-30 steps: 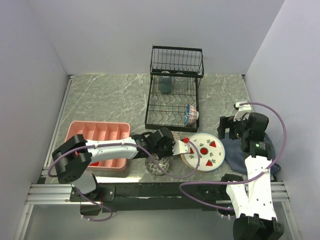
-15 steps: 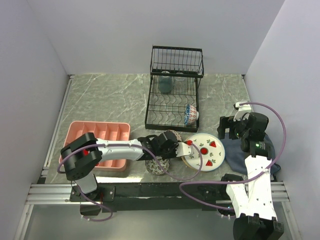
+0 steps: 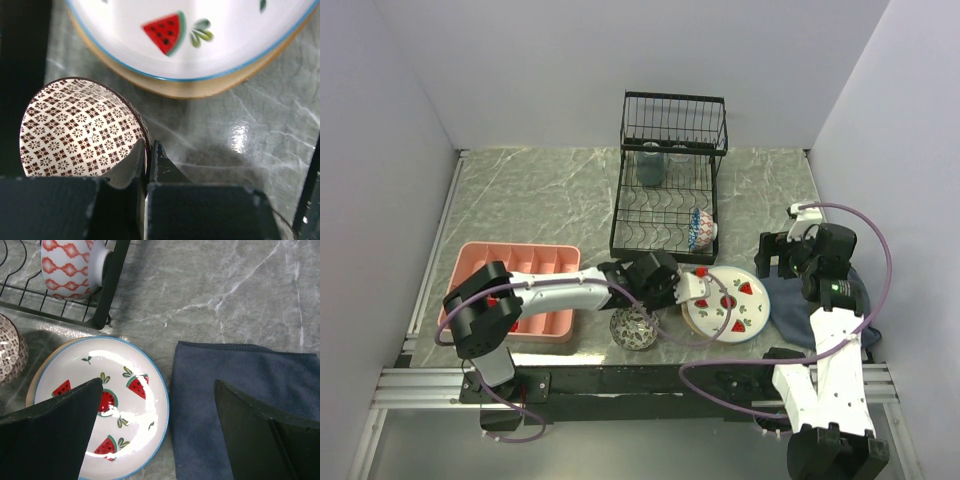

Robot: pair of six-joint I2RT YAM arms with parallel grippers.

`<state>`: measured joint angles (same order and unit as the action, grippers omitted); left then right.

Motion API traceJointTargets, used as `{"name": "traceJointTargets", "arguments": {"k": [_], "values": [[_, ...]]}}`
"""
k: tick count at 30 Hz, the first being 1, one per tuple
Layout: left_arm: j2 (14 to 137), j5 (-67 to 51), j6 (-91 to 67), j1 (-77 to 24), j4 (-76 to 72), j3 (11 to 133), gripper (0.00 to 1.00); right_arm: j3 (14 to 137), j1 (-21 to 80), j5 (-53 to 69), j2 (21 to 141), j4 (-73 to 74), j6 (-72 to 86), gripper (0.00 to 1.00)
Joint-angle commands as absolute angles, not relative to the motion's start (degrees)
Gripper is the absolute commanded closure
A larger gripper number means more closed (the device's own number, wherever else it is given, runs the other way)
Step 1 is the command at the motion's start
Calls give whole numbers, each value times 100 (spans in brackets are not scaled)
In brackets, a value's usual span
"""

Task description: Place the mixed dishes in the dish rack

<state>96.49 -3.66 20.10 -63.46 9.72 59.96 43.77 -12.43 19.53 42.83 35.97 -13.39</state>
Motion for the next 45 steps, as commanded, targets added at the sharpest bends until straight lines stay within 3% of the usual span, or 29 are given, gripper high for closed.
{"name": "traceJointTargets", "arguments": {"k": [1, 5, 11, 18, 20, 28, 36, 45], "values": [[9132, -851, 1732, -5943, 1247, 6951, 99, 4833, -1292, 1916, 4543, 3665, -1398, 0], [8939, -1449, 1337, -5442, 1679, 7637, 99, 5246, -1292, 1890, 4807, 3893, -1503, 0], [8491, -2829, -199, -4176, 337, 7297, 99, 6117, -1292, 1609, 5176, 4526, -1705, 0], [8894, -4350, -3682, -3165, -2878, 6303, 99, 6170, -1301, 1240, 5457, 4737, -1503, 0], [9184, -4665, -4505, -2989, -4398, 5855, 99, 6170, -1292, 1125, 5519, 4799, -1494, 0], [10676, -4659, -7494, -2813, -8048, 5397, 99, 6012, -1292, 1142, 5458, 4632, -1311, 0], [11557, -4061, -8393, -2821, -8438, 5923, 99, 5362, -1292, 1792, 5176, 3640, -431, 0], [12049, -3464, -8674, -3032, -7937, 6223, 99, 5678, -1301, 1608, 5572, 3779, -677, 0]]}}
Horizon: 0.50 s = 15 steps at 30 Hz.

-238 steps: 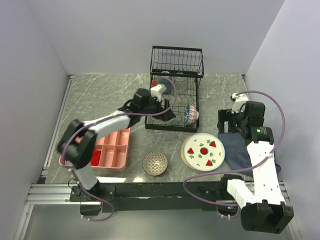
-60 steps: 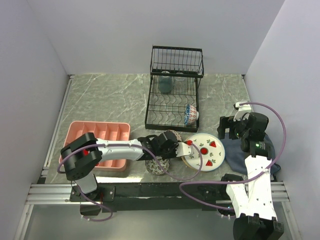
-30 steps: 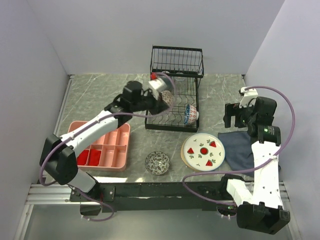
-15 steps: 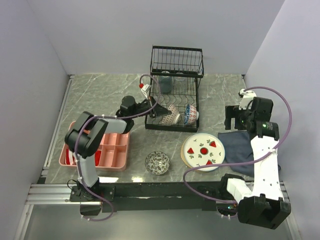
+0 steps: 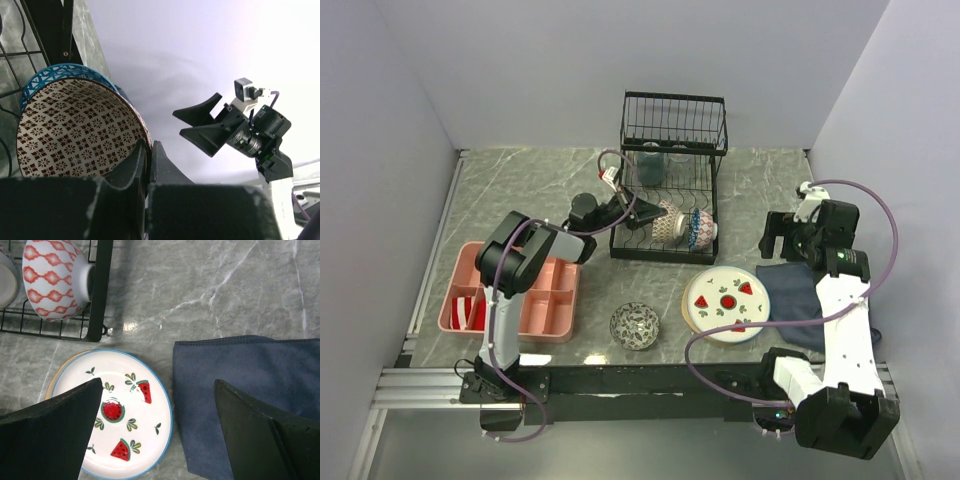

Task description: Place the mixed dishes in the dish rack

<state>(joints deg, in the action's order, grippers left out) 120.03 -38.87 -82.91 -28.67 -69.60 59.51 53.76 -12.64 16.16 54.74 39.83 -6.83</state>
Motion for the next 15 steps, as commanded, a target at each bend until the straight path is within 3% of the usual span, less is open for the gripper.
{"name": "traceJointTargets", "arguments": {"k": [1, 15], "values": [[12093, -3402, -8753, -3058, -7858, 6275, 99, 5686, -1301, 1617, 5598, 3788, -685, 0], [12445, -2752, -9167, -3331, -6347, 6759, 98, 5853, -1309, 1556, 5888, 3920, -791, 0]]}}
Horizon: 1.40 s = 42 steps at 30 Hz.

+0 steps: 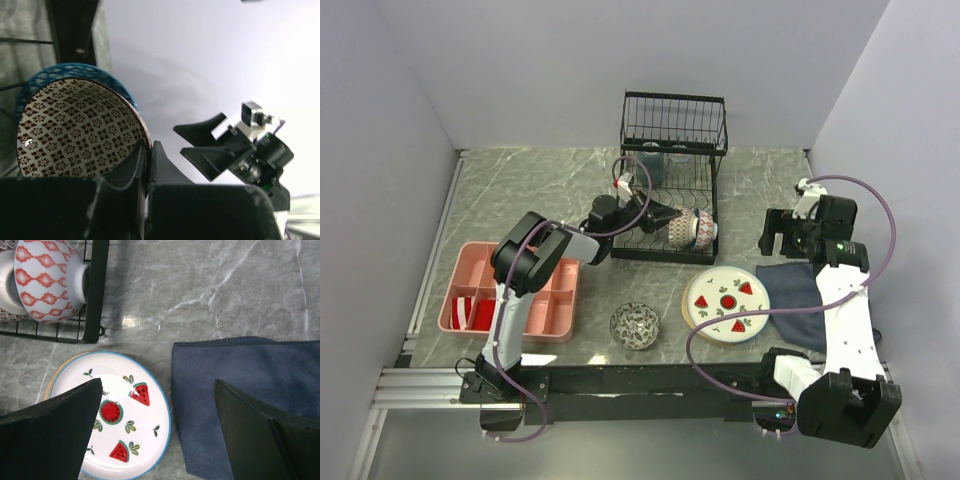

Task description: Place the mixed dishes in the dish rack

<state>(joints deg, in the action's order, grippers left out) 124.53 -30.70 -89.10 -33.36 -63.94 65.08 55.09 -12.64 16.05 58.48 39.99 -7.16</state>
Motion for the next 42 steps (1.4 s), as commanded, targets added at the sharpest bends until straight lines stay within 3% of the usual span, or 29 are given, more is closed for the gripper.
{"name": "traceJointTargets", "arguments": {"k": [1, 10, 14, 19, 23, 29, 37, 42], "values": [[12445, -2699, -9202, -3331, -6276, 6750, 98, 5871, -1301, 1556, 5923, 3920, -791, 0], [12577, -2365, -9263, -3322, -5284, 6855, 97, 5889, -1301, 1556, 6073, 3894, -791, 0], [12621, -2355, -9290, -3322, -5195, 6864, 81, 5906, -1301, 1529, 6100, 3885, -817, 0], [12568, -2356, -9334, -3322, -5080, 6856, 79, 5845, -1301, 1529, 6117, 3841, -809, 0], [12446, -2408, -9167, -3331, -5150, 6847, 64, 5775, -1309, 1573, 6091, 3806, -791, 0], [12024, -2364, -8693, -3296, -4773, 6864, 51, 5722, -1301, 1670, 6038, 3762, -782, 0], [11339, -2303, -7516, -3059, -2801, 6961, 44, 5651, -1301, 1854, 5854, 3665, -694, 0], [10504, -2302, -6771, -2716, -2303, 6461, 37, 5441, -1292, 1863, 5626, 3560, -721, 0]]}}
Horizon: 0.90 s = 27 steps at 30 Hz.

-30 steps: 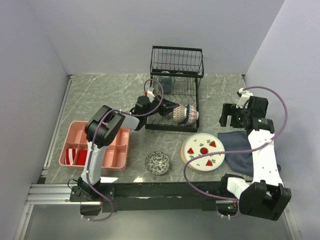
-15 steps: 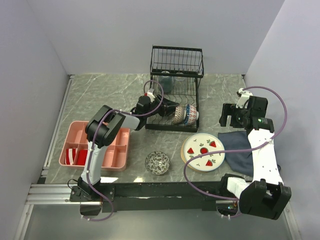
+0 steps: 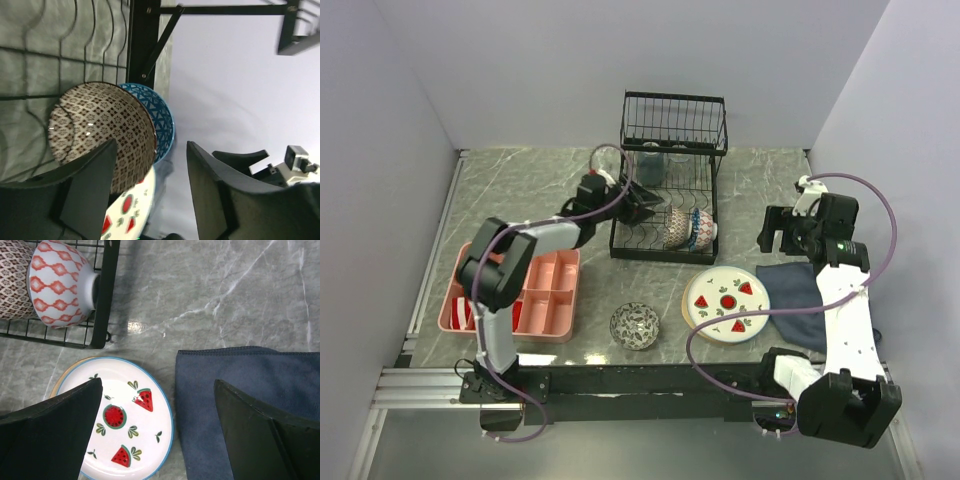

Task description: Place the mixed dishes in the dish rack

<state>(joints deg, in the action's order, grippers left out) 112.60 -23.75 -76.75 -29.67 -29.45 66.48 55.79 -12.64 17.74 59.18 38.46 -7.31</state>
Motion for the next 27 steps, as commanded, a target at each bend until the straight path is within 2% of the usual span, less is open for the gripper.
{"name": "traceJointTargets", "arguments": {"k": [1, 5, 6, 8, 9, 10, 12, 15, 19, 27], "values": [[10268, -2364, -6541, -2664, -2216, 6364, 36, 5406, -1292, 1855, 5582, 3507, -703, 0], [9538, -2994, -4550, -2479, -1136, 6302, 37, 5291, -1283, 2003, 5388, 3437, -808, 0], [9380, -3128, -3456, -2487, -525, 6293, 37, 5274, -1283, 2030, 5353, 3428, -843, 0], [8896, -3583, -2291, -2548, -55, 6144, 36, 5265, -1274, 2057, 5370, 3366, -905, 0], [8712, -3890, -954, -2610, 678, 6074, 36, 5247, -1266, 2048, 5379, 3340, -905, 0], [8345, -3981, -314, -2732, 999, 5917, 31, 5247, -1266, 2048, 5379, 3253, -897, 0], [7930, -4340, 1683, -2882, 1675, 5679, 30, 5247, -1266, 2126, 5353, 3199, -896, 0], [7077, -4149, 3455, -3409, 2582, 5055, 30, 5177, -1257, 2162, 5300, 3147, -932, 0], [6426, -3639, 4323, -4191, 2935, 4291, 31, 5107, -1257, 2241, 5247, 3199, -1055, 0], [6425, -3051, 4175, -5071, 2690, 3824, 33, 4948, -1257, 2338, 5115, 3357, -1292, 0]]}}
